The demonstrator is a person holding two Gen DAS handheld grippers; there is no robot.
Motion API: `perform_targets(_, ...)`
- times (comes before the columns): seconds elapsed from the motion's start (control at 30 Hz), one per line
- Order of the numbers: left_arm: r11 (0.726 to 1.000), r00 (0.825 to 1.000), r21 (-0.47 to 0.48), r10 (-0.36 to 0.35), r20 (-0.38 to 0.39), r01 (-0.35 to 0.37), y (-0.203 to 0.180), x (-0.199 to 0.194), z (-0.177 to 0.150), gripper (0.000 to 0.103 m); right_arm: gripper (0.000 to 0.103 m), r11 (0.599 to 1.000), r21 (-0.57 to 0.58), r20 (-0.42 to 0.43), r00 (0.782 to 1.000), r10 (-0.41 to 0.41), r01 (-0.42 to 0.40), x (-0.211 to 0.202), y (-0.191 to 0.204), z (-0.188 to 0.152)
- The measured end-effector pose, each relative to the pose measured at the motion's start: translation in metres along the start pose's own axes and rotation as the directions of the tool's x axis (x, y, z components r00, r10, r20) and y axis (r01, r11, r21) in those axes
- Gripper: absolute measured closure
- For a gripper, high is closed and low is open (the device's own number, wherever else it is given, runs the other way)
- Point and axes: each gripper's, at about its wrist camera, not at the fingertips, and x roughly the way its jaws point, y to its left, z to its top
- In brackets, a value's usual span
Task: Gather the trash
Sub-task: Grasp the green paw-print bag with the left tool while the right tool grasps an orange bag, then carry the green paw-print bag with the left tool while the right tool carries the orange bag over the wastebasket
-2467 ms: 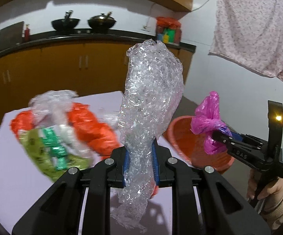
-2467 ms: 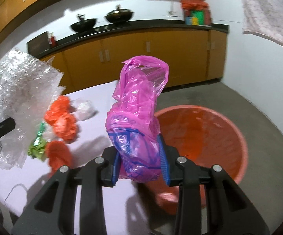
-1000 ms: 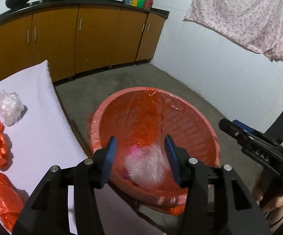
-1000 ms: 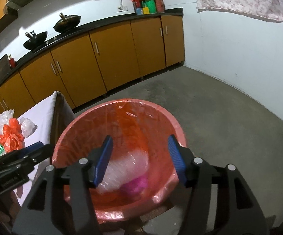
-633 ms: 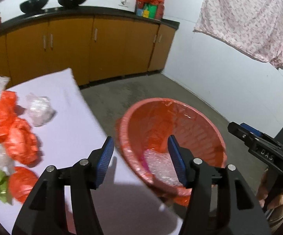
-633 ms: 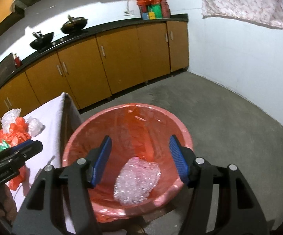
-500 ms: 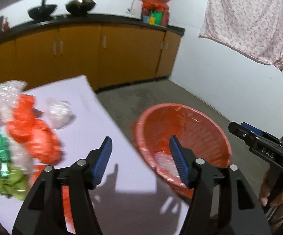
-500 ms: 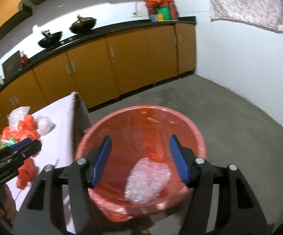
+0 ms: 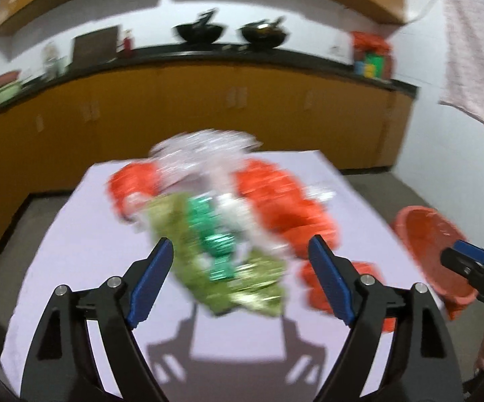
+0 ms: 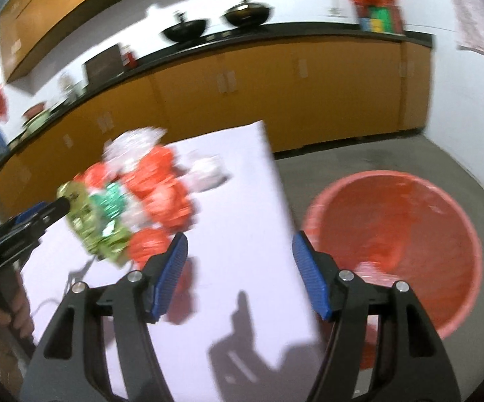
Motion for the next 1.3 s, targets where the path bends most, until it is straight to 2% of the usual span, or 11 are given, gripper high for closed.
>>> perform_targets(0.1, 0.998, 0.999, -0.043, 0.043, -0.033, -0.045, 0.026, 0.012, -0.004, 0.021, 0.037, 0.998, -0.05, -0.033, 0.998, 0.047, -0.049, 0.017, 0.03, -0.003)
perform_targets(0.2, 0.996, 0.997, -0.074, 0.041, -0.063, -0.046, 0.042, 0.021, -0.009, 0.021, 0.034, 0.995, -0.08, -0.06, 0.997, 0.056, -0.061, 0.032, 0.045, -0.003)
perform_targets(0.5, 0.995, 0.99, -0.094, 0.011, -0.138, -0.024, 0.047, 0.054, -0.018, 0.022, 0.034, 0.994, -0.099, -0.142, 0.989, 0.033, -0.047, 0.069, 0.054, -0.008)
perform_targets(0.63, 0.995, 0.984, -0.094, 0.012, -0.179, -0.029, 0.047, 0.067, -0.022, 0.035, 0.036, 0.994, -0.1, -0.16, 0.987, 0.03, -0.047, 0.076, 0.053, -0.011)
perform_targets(0.83, 0.994, 0.98, -0.111, -0.013, -0.2, -0.009, 0.05, 0.071, -0.026, 0.058, 0.053, 0.994, -0.098, -0.181, 0.983, 0.035, -0.054, 0.083, 0.052, -0.013)
perform_targets(0.93, 0.994, 0.979, -0.106, -0.027, -0.2, 0.005, 0.05, 0.071, -0.026, 0.072, 0.056, 0.994, -0.096, -0.179, 0.983, 0.041, -0.059, 0.083, 0.052, -0.014)
perform_targets(1.03, 0.995, 0.981, -0.103, -0.033, -0.194, 0.013, 0.05, 0.068, -0.026, 0.08, 0.059, 0.993, -0.102, -0.176, 0.983, 0.042, -0.061, 0.081, 0.052, -0.014)
perform_targets(1.3, 0.993, 0.985, -0.114, -0.034, -0.171, 0.014, 0.054, 0.059, -0.022, 0.089, 0.062, 0.993, -0.098, -0.168, 0.985, 0.043, -0.06, 0.075, 0.05, -0.016)
